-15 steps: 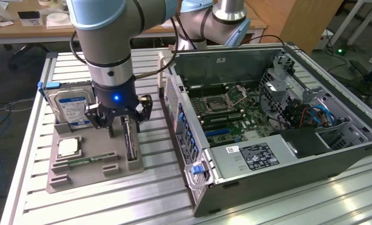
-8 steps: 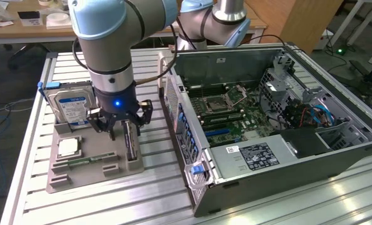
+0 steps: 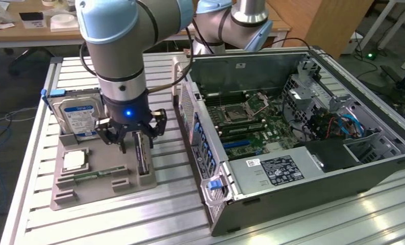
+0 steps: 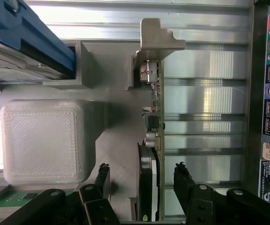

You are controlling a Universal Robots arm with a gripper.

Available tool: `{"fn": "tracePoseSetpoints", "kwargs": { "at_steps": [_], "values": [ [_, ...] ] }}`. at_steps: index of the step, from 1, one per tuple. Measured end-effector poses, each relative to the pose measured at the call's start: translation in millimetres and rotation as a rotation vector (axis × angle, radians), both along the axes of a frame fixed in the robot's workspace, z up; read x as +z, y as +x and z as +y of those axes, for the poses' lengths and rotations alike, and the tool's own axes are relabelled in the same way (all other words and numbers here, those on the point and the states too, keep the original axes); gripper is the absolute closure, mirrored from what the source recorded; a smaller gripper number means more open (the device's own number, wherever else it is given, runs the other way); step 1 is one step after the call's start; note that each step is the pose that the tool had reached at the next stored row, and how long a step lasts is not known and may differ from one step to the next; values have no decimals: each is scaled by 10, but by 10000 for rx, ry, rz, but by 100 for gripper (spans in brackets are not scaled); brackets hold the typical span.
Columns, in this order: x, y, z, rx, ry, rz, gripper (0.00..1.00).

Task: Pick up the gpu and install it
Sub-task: 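Pick up the gpu and move the gpu toward the slot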

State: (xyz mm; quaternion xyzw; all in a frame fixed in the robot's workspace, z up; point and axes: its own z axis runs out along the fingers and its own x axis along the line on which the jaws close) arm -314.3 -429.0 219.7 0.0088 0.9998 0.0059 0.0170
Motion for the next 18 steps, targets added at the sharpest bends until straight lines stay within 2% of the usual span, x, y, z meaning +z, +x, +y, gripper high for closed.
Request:
{"fn": "tracePoseSetpoints", "kwargs": {
  "at_steps": [6, 9, 14, 18],
  "values": [
    [-37, 3, 0, -486, -75, -13, 34],
    [-62, 3, 0, -508, -110, -14, 34],
    [-117, 2, 5, -505, -125, -11, 34],
    [-121, 2, 5, -504, -132, -10, 34]
  ]
}}
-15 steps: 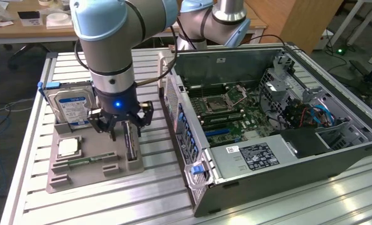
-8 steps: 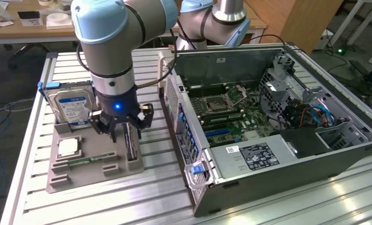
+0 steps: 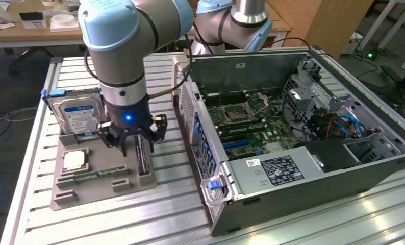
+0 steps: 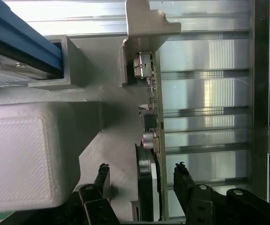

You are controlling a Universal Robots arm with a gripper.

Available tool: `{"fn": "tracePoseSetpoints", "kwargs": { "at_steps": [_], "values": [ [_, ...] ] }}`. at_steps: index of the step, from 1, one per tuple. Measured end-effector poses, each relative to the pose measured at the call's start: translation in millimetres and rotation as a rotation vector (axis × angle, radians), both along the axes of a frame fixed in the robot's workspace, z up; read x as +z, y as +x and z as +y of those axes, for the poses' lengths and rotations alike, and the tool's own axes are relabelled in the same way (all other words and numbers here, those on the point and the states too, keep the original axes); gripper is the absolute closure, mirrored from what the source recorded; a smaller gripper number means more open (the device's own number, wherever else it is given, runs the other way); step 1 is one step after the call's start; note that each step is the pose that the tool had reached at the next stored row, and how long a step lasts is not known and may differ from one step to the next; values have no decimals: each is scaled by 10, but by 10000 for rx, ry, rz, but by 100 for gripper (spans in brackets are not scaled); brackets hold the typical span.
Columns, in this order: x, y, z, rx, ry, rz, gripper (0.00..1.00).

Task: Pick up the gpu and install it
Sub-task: 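Pick up the gpu and move the gpu toward the slot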

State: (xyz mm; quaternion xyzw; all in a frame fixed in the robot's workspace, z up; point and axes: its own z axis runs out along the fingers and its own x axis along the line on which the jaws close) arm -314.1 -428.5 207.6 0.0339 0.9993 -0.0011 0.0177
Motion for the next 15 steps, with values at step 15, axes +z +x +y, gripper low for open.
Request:
{"fn": "tracePoseSetpoints", "kwargs": {
  "at_steps": [15],
  "values": [
    [-16, 11, 0, 1, -2, -2, 54]
  ]
}}
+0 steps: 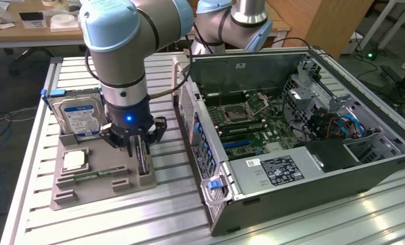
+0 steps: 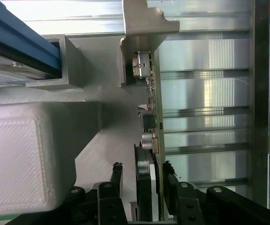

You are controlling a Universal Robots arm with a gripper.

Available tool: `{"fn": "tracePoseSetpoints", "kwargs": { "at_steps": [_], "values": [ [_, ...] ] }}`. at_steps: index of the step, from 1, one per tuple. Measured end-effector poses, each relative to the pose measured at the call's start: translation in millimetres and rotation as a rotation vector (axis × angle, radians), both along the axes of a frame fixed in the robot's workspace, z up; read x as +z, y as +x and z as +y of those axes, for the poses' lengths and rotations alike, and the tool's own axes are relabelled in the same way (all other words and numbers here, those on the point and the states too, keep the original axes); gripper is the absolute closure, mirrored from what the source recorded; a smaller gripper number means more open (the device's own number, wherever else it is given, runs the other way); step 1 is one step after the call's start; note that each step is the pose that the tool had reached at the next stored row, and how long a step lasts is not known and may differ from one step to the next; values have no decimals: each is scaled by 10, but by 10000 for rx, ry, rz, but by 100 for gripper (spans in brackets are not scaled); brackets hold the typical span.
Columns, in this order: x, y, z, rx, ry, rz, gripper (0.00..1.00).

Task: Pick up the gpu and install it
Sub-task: 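Pick up the gpu and move the gpu toward the slot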

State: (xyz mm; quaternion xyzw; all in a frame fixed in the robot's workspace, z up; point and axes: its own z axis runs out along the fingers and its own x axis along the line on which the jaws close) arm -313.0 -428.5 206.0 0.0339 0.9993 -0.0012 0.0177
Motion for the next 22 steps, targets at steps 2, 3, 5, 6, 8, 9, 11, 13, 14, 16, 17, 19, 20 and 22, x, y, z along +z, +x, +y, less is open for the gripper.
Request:
{"fn": "tracePoseSetpoints", "kwargs": {
  "at_steps": [2, 3, 5, 6, 8, 9, 11, 13, 14, 16, 17, 19, 20, 22],
  "values": [
    [-2, 3, 0, 6, -2, 2, 54],
    [-3, 3, 0, 23, -2, 1, 54],
    [-4, 4, 0, 100, -2, 2, 54],
    [-5, 4, 0, 167, -3, 3, 54],
    [-6, 4, 1, 332, -1, 1, 54],
    [-6, 4, 1, 408, -1, 1, 54],
    [-6, 4, 1, 501, -1, 1, 54],
    [-6, 4, 1, 503, -1, 2, 54],
    [-6, 4, 1, 503, -1, 2, 54],
    [-6, 4, 1, 503, -1, 1, 55],
    [-7, 4, 0, 504, -1, 2, 55],
    [-7, 5, 0, 503, -2, 3, 62],
    [-9, 7, 1, 504, -1, 1, 69],
    [-12, 13, 1, 504, 1, -1, 69]
  ]
}}
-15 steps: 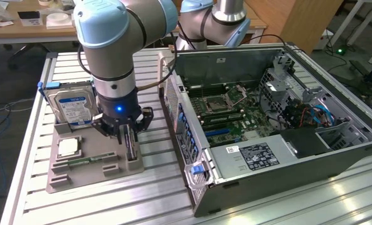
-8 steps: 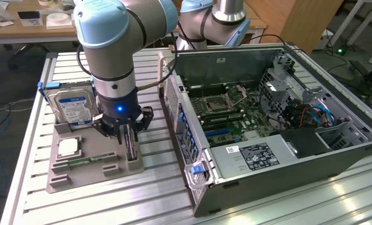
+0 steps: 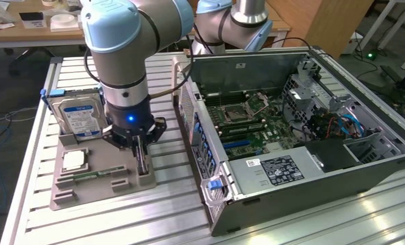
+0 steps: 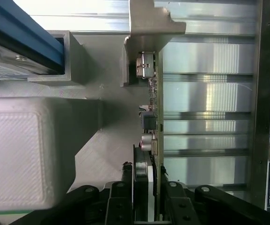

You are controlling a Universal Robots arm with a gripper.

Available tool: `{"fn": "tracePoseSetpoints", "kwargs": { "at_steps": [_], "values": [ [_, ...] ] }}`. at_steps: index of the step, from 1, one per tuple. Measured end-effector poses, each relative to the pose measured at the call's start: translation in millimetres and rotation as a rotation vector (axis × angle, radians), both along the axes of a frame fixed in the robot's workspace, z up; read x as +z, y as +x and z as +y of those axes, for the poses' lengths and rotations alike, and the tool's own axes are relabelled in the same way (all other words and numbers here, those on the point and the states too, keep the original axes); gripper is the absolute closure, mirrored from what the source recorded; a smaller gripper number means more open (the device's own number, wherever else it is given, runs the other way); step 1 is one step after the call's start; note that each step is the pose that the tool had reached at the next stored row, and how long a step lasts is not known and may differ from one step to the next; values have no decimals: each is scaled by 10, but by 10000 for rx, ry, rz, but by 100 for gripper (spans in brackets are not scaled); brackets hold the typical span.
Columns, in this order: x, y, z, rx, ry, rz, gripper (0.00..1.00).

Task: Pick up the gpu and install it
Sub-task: 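Pick up the gpu and move the gpu toward the slot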

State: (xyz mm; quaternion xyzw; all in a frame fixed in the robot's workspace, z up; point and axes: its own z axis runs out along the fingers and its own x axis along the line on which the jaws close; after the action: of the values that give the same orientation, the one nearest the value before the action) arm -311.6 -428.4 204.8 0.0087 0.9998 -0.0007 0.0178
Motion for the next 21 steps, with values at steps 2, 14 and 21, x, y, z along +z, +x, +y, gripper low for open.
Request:
{"fn": "tracePoseSetpoints", "kwargs": {
  "at_steps": [2, 14, 21],
  "values": [
    [0, 4, 0, -1, -2, 3, 69],
    [-2, 9, 0, 0, -3, 3, 72],
    [-2, 9, 0, -1, -3, 2, 72]
  ]
}}
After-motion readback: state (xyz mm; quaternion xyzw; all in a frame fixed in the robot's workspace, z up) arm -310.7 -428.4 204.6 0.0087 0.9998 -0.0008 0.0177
